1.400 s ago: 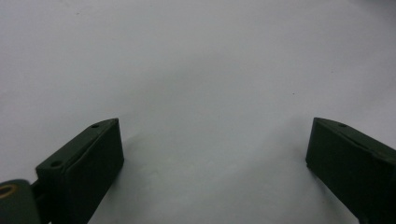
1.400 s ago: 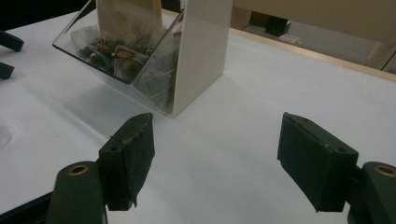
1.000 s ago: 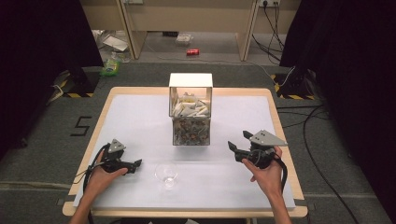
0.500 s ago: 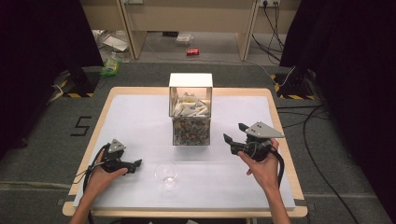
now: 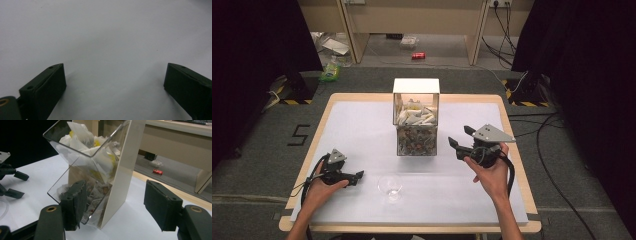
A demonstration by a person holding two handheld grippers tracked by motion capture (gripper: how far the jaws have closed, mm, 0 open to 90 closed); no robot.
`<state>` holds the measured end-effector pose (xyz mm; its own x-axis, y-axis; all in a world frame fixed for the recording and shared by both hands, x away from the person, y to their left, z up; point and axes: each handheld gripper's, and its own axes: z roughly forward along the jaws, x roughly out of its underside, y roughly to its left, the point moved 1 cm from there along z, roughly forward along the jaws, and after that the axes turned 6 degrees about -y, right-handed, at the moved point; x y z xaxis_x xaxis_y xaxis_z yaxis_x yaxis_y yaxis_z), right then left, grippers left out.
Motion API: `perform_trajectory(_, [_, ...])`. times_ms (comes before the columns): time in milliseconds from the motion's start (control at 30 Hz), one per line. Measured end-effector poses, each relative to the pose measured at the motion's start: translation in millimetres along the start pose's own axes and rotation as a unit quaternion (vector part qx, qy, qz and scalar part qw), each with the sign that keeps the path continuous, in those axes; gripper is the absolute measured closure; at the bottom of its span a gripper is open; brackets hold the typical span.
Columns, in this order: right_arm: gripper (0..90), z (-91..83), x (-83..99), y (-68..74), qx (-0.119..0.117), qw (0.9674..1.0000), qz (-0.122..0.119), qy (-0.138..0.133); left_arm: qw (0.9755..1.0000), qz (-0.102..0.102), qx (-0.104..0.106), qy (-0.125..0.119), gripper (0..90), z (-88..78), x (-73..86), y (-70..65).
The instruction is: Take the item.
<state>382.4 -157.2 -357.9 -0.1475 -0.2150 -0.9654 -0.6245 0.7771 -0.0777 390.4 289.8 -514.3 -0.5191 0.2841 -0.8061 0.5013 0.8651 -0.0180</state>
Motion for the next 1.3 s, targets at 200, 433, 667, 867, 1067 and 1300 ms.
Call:
perform_trajectory(200, [36.2, 0.6, -7.7, 1.8, -0.004, 0.9999, -0.001, -0.010, 1.0000, 0.000, 0.000, 0.000, 3.2, 0.0, 0.0, 0.0])
perform_trajectory(433, [36.6, 2.3, -13.8, 3.6, -0.006, 0.9998, -0.003, -0.018, 1.0000, 0.000, 0.000, 0.000, 3.2, -0.1, -0.1, 0.0])
perform_trajectory(667, [37.2, 4.9, -20.7, 5.2, -0.012, 0.9996, -0.007, -0.026, 1.0000, -0.001, 0.000, 0.000, 3.2, 0.0, -0.1, 0.0])
perform_trajectory(867, [38.0, 5.4, -29.2, 7.4, -0.017, 0.9992, -0.007, -0.036, 1.0000, 0.000, 0.000, 0.001, 3.2, -0.1, -0.1, 0.1])
perform_trajectory(1067, [39.3, 8.1, -37.9, 14.0, -0.028, 0.9985, -0.013, -0.044, 1.0000, 0.000, 0.001, 0.001, 3.2, -0.1, -0.1, 0.2])
perform_trajectory(1300, [41.6, 16.2, -47.7, 26.1, -0.046, 0.9972, -0.023, -0.055, 1.0000, 0.000, 0.000, 0.001, 3.2, -0.1, -0.1, 0.1])
